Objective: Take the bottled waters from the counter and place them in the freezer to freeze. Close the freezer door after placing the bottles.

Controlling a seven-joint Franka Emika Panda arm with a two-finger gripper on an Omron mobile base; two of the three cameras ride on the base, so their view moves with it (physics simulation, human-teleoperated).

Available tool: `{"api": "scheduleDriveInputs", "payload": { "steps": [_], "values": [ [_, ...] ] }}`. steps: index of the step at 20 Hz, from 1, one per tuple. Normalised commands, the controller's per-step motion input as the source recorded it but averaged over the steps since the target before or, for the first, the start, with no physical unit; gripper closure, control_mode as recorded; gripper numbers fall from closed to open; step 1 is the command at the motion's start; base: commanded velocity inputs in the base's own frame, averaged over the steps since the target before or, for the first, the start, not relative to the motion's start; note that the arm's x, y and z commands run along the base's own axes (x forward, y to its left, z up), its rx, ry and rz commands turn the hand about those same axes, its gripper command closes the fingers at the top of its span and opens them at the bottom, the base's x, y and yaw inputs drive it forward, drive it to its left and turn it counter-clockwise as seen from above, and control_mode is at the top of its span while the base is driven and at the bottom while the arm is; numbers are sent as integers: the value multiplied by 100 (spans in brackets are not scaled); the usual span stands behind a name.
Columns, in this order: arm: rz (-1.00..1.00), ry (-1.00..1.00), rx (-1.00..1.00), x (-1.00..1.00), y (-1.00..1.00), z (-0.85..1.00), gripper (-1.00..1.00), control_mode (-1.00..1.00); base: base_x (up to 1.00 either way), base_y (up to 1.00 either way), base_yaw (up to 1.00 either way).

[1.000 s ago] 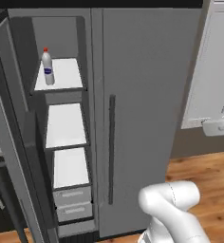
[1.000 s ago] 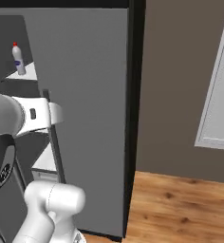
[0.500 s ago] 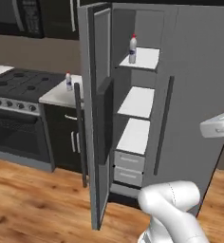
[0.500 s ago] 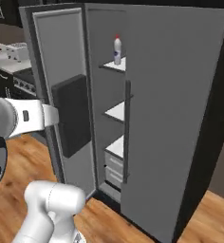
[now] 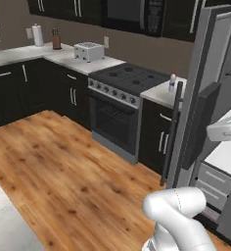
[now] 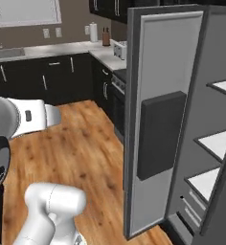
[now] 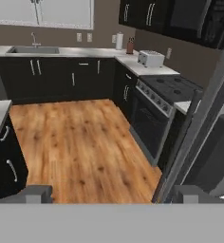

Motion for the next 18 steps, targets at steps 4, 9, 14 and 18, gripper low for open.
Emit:
{"api": "scheduleDriveInputs", "payload": {
  "steps": [4,9,14,18],
  "values": [
    [0,0,0,0,0,0,-100,100,9,100,48],
    [0,0,0,0,0,0,-100,100,93,49,14],
    [0,0,0,0,0,0,-100,100,100,4,0],
    [0,0,0,0,0,0,-100,100,100,25,0]
  ]
}}
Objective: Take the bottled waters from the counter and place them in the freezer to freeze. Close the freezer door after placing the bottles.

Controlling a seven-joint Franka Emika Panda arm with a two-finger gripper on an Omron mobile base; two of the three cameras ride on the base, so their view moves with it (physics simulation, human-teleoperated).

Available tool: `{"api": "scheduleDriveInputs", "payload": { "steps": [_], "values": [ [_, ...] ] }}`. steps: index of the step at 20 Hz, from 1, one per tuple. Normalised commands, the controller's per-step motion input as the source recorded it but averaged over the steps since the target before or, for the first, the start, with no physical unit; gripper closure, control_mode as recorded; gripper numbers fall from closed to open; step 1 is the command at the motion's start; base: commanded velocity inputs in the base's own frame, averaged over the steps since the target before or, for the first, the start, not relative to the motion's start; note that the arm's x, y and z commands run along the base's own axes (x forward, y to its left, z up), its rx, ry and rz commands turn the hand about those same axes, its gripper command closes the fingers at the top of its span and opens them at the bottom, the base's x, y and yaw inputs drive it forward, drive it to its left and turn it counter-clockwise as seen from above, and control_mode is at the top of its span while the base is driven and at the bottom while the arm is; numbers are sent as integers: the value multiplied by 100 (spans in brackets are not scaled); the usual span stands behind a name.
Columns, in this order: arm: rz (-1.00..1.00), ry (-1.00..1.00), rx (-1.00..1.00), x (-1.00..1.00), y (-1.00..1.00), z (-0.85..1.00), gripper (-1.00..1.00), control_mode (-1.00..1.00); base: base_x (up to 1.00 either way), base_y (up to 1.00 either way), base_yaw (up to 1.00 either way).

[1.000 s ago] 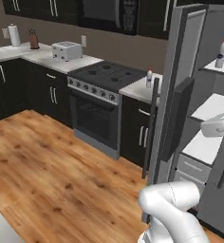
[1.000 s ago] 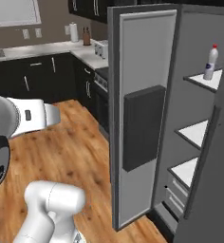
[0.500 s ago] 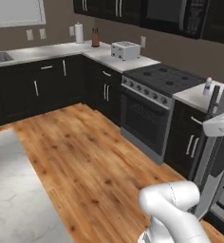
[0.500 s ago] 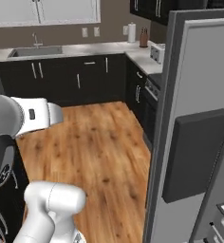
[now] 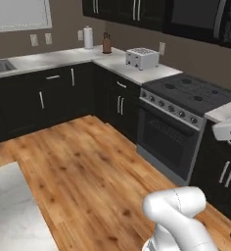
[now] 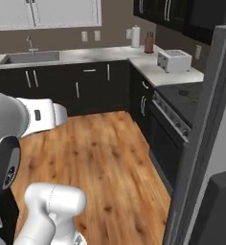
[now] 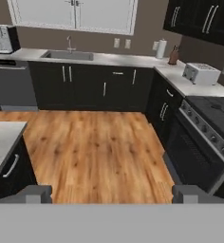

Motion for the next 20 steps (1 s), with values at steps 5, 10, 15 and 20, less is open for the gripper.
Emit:
{"api": "scheduleDriveInputs", "payload": {
  "steps": [5,10,15,20],
  "values": [
    [0,0,0,0,0,0,-100,100,100,4,-34],
    [0,0,0,0,0,0,-100,100,85,-11,-77],
    [0,0,0,0,0,0,-100,100,98,-1,-65],
    [0,0,0,0,0,0,-100,100,100,1,-59]
  ]
}}
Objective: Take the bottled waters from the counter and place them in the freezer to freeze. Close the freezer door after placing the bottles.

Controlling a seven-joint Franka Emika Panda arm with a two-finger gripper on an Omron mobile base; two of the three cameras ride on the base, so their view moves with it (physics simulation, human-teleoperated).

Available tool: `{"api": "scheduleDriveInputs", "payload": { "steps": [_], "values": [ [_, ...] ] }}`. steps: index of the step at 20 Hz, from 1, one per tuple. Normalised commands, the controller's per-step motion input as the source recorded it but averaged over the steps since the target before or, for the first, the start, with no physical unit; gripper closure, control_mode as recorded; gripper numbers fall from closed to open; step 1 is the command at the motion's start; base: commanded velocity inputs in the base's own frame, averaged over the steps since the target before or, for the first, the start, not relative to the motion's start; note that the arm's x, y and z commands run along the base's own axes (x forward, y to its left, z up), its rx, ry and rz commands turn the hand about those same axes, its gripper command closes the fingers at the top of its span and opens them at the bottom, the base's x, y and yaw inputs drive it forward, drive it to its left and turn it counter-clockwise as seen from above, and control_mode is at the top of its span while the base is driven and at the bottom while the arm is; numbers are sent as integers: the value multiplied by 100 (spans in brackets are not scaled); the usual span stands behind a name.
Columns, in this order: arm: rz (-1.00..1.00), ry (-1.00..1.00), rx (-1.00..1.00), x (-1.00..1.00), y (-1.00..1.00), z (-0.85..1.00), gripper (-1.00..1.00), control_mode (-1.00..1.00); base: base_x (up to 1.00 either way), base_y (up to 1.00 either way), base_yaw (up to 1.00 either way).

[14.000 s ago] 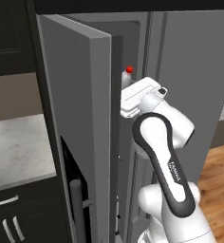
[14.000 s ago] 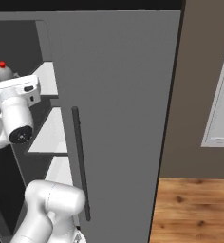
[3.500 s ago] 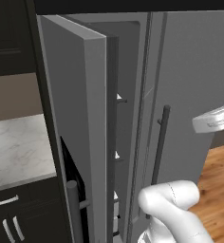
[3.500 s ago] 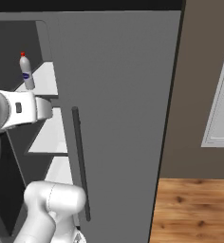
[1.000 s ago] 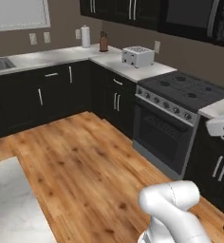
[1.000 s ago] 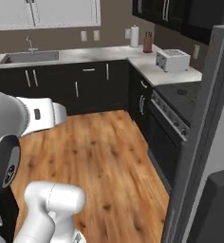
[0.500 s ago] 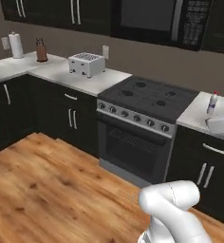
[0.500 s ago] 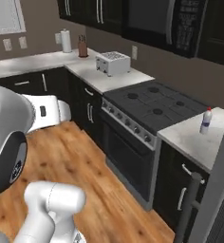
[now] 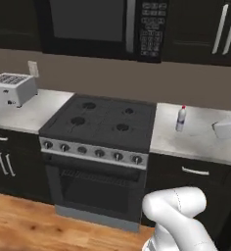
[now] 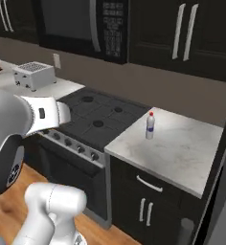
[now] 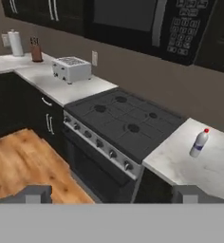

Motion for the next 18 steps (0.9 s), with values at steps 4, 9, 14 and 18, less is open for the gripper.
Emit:
{"api": "scheduleDriveInputs", "payload": {
  "steps": [4,9,14,18],
  "values": [
    [0,0,0,0,0,0,-100,100,100,0,-62],
    [0,0,0,0,0,0,-100,100,64,0,-49],
    [0,0,0,0,0,0,-100,100,50,20,-39],
    [0,0,0,0,0,0,-100,100,7,79,-42]
  ]
}}
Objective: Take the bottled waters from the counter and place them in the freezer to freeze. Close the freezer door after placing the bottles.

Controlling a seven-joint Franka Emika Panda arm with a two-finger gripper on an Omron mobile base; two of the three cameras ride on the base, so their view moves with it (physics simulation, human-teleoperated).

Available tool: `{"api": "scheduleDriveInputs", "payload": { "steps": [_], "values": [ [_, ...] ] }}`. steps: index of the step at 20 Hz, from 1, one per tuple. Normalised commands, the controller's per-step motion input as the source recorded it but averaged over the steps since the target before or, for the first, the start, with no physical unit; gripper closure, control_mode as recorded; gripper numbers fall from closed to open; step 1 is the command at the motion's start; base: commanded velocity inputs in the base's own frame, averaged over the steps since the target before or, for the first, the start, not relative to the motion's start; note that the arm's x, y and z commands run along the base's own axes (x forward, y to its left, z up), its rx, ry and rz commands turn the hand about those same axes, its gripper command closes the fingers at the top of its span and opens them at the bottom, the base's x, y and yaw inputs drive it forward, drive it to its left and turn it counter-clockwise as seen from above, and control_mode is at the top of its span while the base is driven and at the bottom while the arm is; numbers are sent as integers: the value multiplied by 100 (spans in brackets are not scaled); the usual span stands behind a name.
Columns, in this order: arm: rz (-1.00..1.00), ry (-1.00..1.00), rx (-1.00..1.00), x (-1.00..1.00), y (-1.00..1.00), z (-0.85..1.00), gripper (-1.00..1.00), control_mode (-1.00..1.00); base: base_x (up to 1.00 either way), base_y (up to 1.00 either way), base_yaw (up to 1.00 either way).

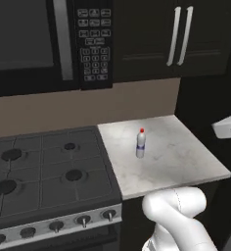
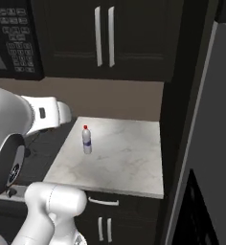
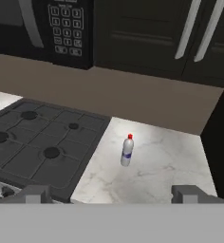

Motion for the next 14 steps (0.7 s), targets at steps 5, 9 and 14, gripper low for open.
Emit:
{"api": "scheduleDriveInputs", "payload": {
  "steps": [5,9,14],
  "values": [
    [0,0,0,0,0,0,-100,100,-57,48,-24],
    [0,0,0,0,0,0,-100,100,22,0,-4],
    [0,0,0,0,0,0,-100,100,78,-3,-13]
  ]
}}
